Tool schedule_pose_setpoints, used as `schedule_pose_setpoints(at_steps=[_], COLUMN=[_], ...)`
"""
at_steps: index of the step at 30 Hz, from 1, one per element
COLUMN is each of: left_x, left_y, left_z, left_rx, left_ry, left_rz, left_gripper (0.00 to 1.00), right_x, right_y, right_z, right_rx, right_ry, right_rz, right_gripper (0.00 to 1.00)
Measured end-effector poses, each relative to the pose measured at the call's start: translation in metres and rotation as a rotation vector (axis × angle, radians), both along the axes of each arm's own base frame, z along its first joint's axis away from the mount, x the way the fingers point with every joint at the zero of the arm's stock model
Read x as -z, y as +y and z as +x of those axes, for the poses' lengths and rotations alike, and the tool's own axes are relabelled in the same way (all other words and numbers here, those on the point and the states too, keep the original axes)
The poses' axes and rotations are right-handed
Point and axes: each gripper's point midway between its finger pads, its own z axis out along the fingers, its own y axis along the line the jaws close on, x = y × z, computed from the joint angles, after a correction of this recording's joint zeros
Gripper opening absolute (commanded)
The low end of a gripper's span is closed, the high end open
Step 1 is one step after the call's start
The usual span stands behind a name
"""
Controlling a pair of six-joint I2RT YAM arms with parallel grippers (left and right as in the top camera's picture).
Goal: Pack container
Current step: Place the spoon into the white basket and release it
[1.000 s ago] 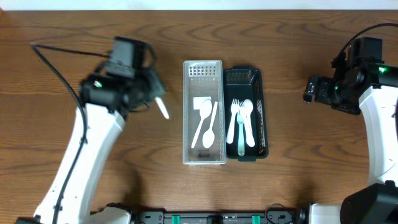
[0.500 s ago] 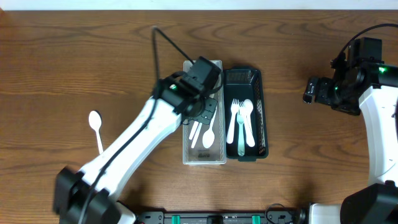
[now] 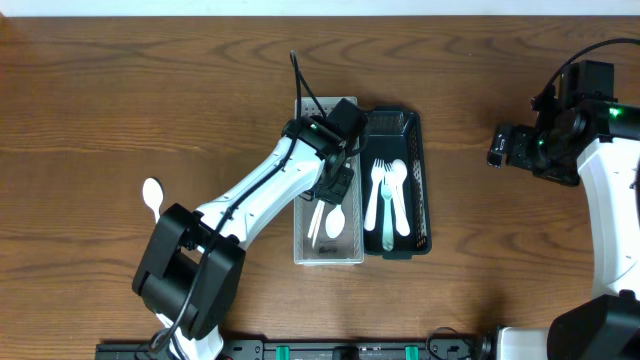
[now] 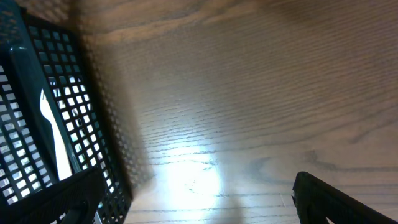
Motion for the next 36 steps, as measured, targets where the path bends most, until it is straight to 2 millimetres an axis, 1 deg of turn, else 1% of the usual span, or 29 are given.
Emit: schedule_pose_setpoints(at_steps=[1,4,7,9,13,14,15,16,17,18,19,20,21,23,25,29,32,34,36], left_x=[0.0,-0.001,-0.009,-0.022,-0.069,-0.084,-0.102,-0.115,-0.13,-0.14,-0.151,-0.16,-0.165,-0.169,-0.166,-0.16,-0.156,-0.155,-0.155], left_y=[0.0,0.001,0.001,0.002,0.015,0.021,0.03,0.039,0.053,0.065,0.081,0.101,0.119,0.16,0.205,0.268,0.295,0.305,0.308], left_z=[0.0,0.0,0.001,0.003,0.013,0.017,0.02,0.022,0.023,0.024,0.024,0.023,0.02,0.011,-0.001,-0.019,-0.032,-0.04,-0.049], left_rx=[0.002,-0.005,-0.005,-0.008,-0.055,-0.078,-0.108,-0.137,-0.177,-0.217,-0.261,-0.313,-0.362,-0.467,-0.59,-0.803,-0.91,-0.956,-0.978], left_ry=[-0.001,-0.004,-0.019,-0.056,-0.209,-0.259,-0.314,-0.35,-0.39,-0.413,-0.434,-0.45,-0.451,-0.427,-0.378,-0.301,-0.257,-0.239,-0.233], left_rz=[0.001,0.001,-0.007,-0.017,-0.028,-0.032,-0.035,-0.036,-0.035,-0.033,-0.027,-0.011,0.007,0.06,0.121,0.17,0.173,0.163,0.152], left_gripper=[0.62,0.63,0.66,0.66,0.67,0.7,0.73,0.78,0.81,0.84,0.86,0.87,0.88,0.92,0.92,0.92,0.91,0.91,0.91], right_x=[0.0,0.0,0.0,0.0,0.0,0.0,0.001,0.001,0.001,0.001,0.002,0.002,0.002,0.002,0.002,0.002,0.002,0.002,0.002], right_y=[0.0,0.0,0.0,0.0,0.0,0.0,0.0,0.0,0.001,0.001,0.001,0.001,0.001,0.001,0.001,0.001,0.001,0.001,0.001], right_z=[0.0,0.0,0.0,0.0,-0.001,-0.001,-0.002,-0.003,-0.004,-0.005,-0.007,-0.007,-0.008,-0.009,-0.009,-0.009,-0.01,-0.01,-0.01], right_rx=[-0.001,-0.011,-0.023,-0.028,-0.044,-0.045,-0.045,-0.046,-0.046,-0.046,-0.046,-0.046,-0.046,-0.046,-0.046,-0.046,-0.047,-0.049,-0.049], right_ry=[0.0,-0.001,-0.002,-0.002,0.001,0.004,0.007,0.011,0.017,0.021,0.026,0.029,0.031,0.034,0.036,0.038,0.038,0.038,0.038], right_rz=[0.0,-0.003,-0.006,-0.008,-0.011,-0.011,-0.01,-0.01,-0.009,-0.008,-0.007,-0.007,-0.006,-0.005,-0.005,-0.005,-0.005,-0.006,-0.006], right_gripper=[0.99,0.99,0.99,0.99,0.99,0.99,0.99,0.99,0.99,0.99,0.99,0.99,0.99,0.99,0.99,0.99,0.99,0.99,0.99])
